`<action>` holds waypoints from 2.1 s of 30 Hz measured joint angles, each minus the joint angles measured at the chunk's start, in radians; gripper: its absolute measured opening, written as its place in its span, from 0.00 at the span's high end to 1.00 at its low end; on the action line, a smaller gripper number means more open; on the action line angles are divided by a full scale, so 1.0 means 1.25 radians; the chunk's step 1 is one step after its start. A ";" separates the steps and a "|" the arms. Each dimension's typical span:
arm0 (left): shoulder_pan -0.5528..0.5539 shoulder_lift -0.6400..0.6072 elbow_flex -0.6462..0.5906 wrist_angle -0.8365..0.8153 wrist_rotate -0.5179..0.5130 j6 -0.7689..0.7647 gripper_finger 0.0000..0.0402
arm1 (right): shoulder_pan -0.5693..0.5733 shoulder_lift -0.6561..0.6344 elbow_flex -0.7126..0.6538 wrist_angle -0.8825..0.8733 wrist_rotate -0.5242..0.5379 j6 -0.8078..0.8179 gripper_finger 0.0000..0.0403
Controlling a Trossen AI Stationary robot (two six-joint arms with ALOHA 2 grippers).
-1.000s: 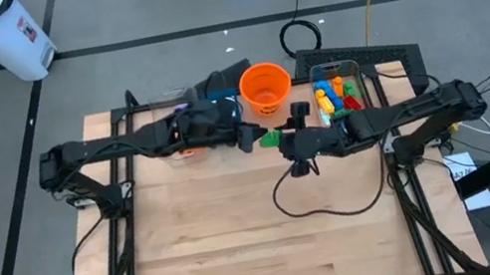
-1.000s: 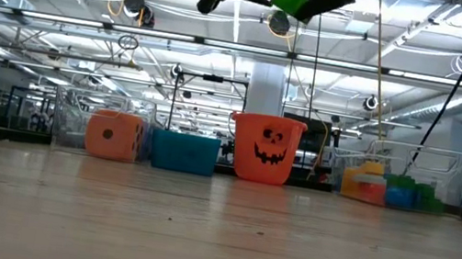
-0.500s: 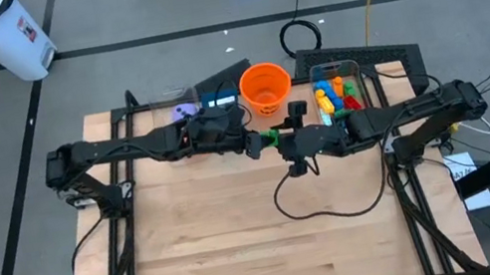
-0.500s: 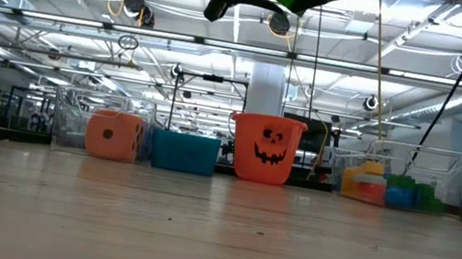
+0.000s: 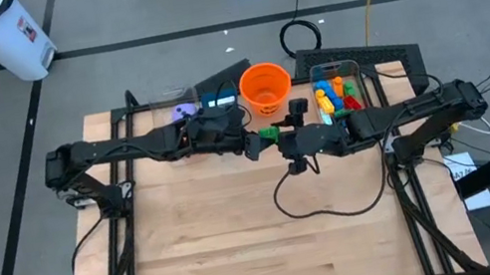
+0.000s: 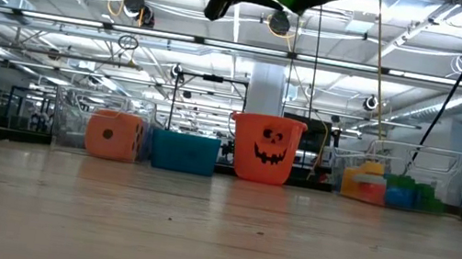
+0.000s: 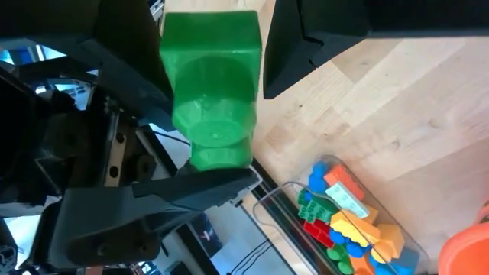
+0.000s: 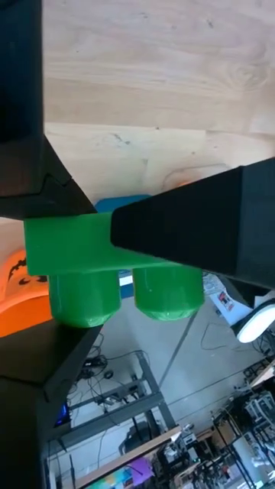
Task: Pick & Place Toys
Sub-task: Put the green game piece into the right transparent bin
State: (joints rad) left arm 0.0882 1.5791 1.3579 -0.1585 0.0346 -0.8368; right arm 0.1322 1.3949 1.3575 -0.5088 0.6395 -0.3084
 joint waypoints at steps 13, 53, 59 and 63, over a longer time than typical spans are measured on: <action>0.004 0.000 0.000 0.001 0.035 -0.002 0.64 | 0.000 0.000 0.000 0.015 -0.007 0.000 0.57; -0.023 -0.008 0.123 -0.022 0.037 0.447 0.62 | -0.147 -0.186 -0.017 0.151 -0.571 0.370 0.44; -0.035 -0.008 0.123 -0.020 0.025 0.457 0.61 | -0.181 -0.187 -0.084 0.281 -0.669 0.444 0.47; -0.044 -0.007 0.122 -0.022 0.015 0.470 0.62 | -0.198 -0.188 -0.147 0.388 -0.739 0.516 0.50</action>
State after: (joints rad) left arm 0.0336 1.5700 1.5108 -0.1861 0.0536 -0.2496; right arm -0.1149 1.1603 1.1741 -0.0242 -0.2839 0.3364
